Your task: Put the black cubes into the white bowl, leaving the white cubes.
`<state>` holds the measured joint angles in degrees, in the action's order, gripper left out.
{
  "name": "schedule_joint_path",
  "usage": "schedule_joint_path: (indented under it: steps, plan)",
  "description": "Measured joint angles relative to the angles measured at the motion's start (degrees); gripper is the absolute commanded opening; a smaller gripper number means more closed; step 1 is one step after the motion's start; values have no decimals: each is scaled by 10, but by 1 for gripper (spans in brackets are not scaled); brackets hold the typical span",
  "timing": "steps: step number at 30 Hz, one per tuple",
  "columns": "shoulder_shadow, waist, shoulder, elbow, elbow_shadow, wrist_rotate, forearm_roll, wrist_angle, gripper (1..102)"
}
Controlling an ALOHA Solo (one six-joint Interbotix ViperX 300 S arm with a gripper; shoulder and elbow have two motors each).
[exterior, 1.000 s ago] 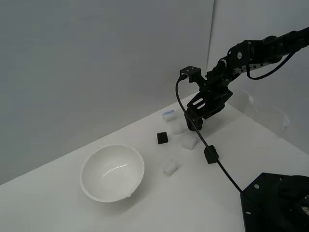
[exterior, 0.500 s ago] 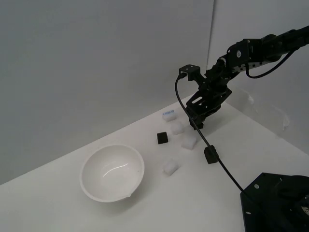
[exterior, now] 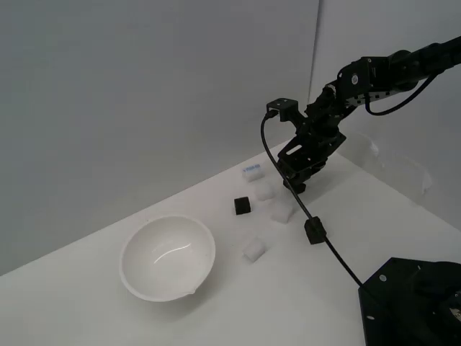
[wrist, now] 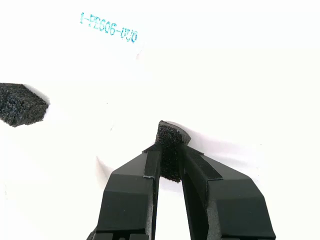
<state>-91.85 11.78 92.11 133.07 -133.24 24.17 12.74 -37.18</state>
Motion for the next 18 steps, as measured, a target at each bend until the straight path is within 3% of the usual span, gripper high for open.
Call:
schedule_joint_path:
  steps: [10, 18]
  plan:
    - [-102, -14, 104, 1, -1, 0, 0, -39, 3]
    - [-195, -94, 196, 5, -5, -9, 38, -40, 3]
